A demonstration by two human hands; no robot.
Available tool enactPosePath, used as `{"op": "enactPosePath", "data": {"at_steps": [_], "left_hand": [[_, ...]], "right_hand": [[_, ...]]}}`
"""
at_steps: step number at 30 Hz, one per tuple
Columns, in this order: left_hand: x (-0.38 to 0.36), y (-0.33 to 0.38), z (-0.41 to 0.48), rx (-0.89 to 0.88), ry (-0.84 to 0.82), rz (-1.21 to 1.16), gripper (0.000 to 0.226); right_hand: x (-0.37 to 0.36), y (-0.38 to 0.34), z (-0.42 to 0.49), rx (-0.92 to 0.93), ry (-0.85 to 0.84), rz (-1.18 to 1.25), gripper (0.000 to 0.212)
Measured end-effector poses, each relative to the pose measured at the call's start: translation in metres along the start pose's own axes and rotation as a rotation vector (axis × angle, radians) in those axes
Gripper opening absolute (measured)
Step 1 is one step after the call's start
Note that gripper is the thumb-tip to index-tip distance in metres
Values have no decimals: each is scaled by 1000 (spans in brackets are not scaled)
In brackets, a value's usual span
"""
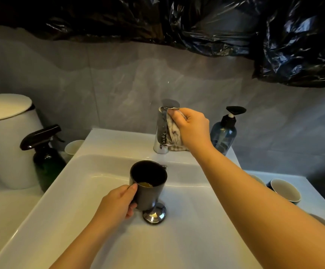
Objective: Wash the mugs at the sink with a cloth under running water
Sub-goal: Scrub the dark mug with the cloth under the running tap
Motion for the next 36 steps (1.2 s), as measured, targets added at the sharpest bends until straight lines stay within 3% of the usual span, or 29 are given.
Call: {"op": "enactPosePath", "data": {"at_steps": [7,11,17,19,23,28,36], "left_hand": [[-11,1,-3,-44,-61,22,35],[-14,1,-4,-71,-84,20,34],[-24,-3,-2,-31,-125,-84,37],[-27,-3,-2,-44,-136,-62,35],[-24,1,-3,-99,-121,20,36],[-22,3,-2,-109,-118,26,35],[-21,5,-2,-82,-107,-27,35]], "right_hand": [[3,3,-4,-62,-2,51,50],[7,7,-12,-95,2,106,36],[4,63,-53,-304,-43,89,19],[12,48,-48,-217,-22,42,26],[10,-16,-26,149,-101,-205,52],[-5,-12,-12,77,-94,-186,41],[-5,-16,-8,105,-48,-247,48]]}}
Point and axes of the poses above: each hand's wrist, its own z-axis towards the middle knuckle, its own x-axis out of the back of the hand, y = z × x, the point moved 9 cm from there along z, towards the middle knuckle, and after that the axes turned 12 degrees about -z, right-handed, at the moved point
